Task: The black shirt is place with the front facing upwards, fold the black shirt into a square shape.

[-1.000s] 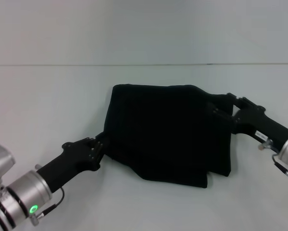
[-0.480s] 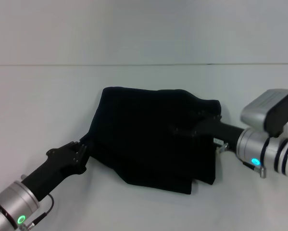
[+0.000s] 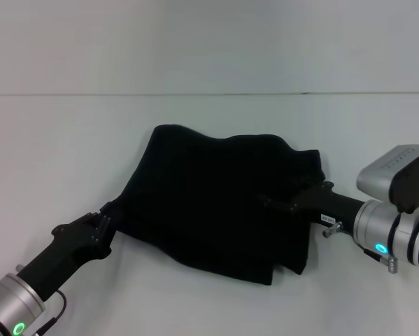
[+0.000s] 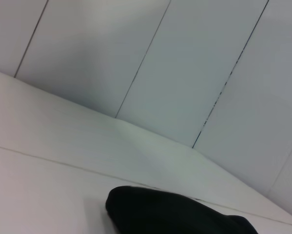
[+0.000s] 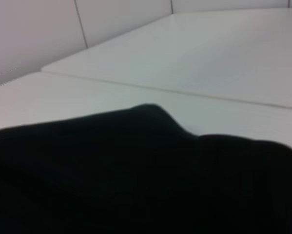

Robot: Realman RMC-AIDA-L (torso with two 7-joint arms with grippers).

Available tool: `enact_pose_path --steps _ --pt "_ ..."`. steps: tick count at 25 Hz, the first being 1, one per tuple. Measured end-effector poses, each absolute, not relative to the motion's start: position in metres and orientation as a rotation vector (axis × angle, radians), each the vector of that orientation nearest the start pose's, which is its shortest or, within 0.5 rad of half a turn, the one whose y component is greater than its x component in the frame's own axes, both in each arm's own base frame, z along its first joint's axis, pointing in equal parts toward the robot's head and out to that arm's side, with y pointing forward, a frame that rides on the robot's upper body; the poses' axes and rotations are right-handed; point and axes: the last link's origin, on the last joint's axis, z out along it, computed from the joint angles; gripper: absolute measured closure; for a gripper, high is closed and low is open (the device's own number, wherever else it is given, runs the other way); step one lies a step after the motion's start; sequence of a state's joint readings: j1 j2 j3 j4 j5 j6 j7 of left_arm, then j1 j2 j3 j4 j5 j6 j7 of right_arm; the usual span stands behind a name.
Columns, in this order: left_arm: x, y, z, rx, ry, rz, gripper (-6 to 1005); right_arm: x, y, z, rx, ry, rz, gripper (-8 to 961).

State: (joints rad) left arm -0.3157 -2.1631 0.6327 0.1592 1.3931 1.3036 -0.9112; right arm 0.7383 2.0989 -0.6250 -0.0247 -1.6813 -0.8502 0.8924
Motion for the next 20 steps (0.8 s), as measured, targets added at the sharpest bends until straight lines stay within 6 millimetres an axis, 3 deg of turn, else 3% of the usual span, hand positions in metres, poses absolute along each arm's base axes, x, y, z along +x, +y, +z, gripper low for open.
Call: enact_pose_path --steps 11,20 --pt "-0.331 0.258 -0.065 -1.980 -1.021 -0.977 811 0.274 0.366 -0.081 -2.323 0.757 0.628 119" --pt "-0.333 0.243 -0.072 -2.000 -1.104 -1.002 786 0.273 0.362 -0.065 -2.273 0.727 0.760 119"
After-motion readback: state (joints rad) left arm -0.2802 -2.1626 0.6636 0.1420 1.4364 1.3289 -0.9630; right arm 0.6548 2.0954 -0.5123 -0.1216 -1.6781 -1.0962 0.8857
